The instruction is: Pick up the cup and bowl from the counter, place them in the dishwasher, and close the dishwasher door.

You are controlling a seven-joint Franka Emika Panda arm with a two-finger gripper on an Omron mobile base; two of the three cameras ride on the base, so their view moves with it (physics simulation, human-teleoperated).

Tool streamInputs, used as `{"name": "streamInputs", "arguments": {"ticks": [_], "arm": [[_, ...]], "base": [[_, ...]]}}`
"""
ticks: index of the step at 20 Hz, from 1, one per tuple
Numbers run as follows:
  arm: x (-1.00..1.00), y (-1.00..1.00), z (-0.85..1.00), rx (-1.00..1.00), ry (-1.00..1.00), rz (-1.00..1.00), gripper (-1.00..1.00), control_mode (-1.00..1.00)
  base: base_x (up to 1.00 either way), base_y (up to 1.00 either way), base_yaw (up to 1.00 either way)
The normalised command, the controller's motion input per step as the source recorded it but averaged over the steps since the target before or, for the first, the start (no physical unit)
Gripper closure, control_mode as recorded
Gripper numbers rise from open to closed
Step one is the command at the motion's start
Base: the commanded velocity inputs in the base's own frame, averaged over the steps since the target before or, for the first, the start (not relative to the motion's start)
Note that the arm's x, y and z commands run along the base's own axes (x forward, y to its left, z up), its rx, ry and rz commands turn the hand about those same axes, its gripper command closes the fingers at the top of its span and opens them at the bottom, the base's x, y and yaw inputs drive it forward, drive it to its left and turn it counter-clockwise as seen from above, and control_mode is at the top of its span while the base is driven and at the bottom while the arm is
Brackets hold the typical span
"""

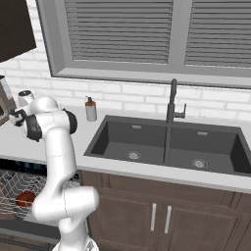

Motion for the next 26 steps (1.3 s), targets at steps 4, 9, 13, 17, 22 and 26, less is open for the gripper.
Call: {"name": "streamInputs", "arguments": {"ticks": [4,9,13,17,22,26], "arm": [[-0.06,0.07,-0.11,0.0,0.0,0.0,1.0,-1.0],[-0.31,-0.01,-0.11,0.0,0.0,0.0,1.0,-1.0],[-0.51,-0.22,-0.18,0.0,0.0,-0.02,1.0,-1.0],[-0.59,-0.28,-0.12,0.0,0.0,-0.02,1.0,-1.0],[-0.97,-0.47,0.03,0.0,-0.14,-0.03,1.0,-1.0],[-1.0,-0.79,0.16,0.0,-0.23,-0.05,1.0,-1.0]], "base": [[0.0,0.0,0.0],[0.0,0.0,0.0],[0.0,0.0,0.0],[0.0,0.0,0.0],[0.0,0.0,0.0],[0.0,0.0,0.0]]}}
